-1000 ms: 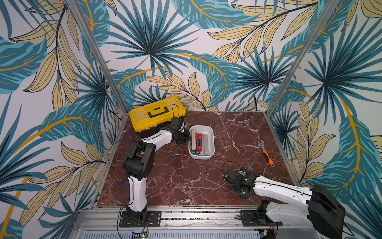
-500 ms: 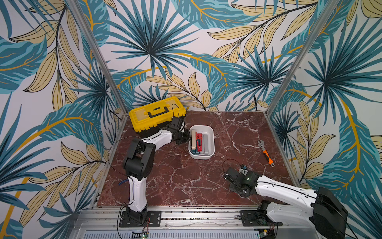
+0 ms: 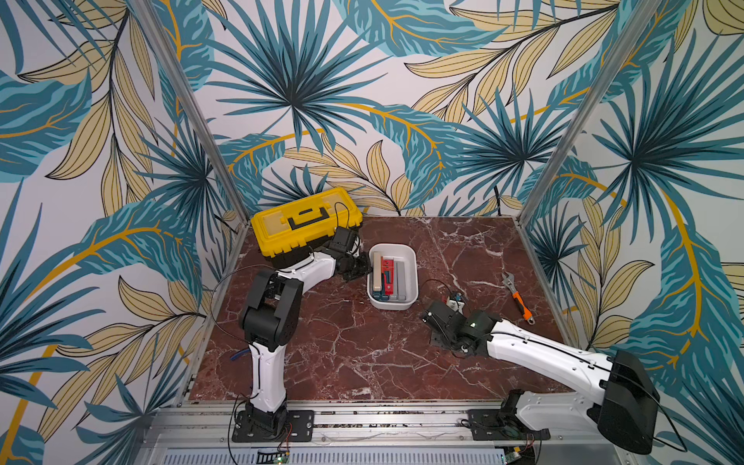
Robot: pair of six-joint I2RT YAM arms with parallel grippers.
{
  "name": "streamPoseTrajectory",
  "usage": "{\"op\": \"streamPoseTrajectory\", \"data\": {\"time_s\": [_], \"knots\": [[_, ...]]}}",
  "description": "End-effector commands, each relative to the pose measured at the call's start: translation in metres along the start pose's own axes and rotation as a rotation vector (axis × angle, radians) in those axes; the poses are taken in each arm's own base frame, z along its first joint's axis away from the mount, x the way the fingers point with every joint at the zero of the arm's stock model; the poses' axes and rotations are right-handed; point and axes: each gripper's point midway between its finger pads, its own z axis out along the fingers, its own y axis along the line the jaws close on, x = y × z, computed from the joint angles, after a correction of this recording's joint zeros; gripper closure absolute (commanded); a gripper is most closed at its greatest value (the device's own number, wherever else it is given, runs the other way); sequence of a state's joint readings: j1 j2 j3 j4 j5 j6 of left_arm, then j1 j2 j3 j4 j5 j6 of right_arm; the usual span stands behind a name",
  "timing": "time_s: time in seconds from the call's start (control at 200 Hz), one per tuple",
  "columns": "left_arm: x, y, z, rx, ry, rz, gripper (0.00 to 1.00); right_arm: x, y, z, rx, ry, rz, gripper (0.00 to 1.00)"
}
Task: Put the pruning pliers into the storage box
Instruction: Place the pruning pliers in the storage box.
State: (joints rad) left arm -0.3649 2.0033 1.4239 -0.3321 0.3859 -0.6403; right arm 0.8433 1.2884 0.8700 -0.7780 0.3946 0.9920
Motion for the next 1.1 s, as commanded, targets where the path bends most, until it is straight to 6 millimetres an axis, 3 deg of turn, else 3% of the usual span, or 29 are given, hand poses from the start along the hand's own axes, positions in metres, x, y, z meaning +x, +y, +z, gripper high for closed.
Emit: {"op": "streamPoseTrajectory", "data": {"time_s": [0.0,0.356,0.491,0.901,1.092], "knots": [[-0.024,-0.037,-0.017,0.117,-0.071,0.040,1.00,-0.018,0.013,-0.002,-0.013,-0.054,-0.058,0.73],[-0.024,-0.039,-0.020,0.114,-0.073,0.052,1.00,-0.046,0.052,-0.003,-0.091,-0.077,-0.124,0.72],[-0.023,-0.036,-0.021,0.106,-0.075,0.053,1.00,-0.063,0.056,0.004,-0.101,-0.080,-0.115,0.72],[-0.025,-0.038,-0.022,0.108,-0.081,0.054,1.00,-0.110,0.105,0.020,-0.204,-0.091,-0.182,0.72],[-0.021,-0.033,-0.020,0.089,-0.061,0.044,1.00,-0.137,0.119,0.026,-0.225,-0.102,-0.201,0.72]]}}
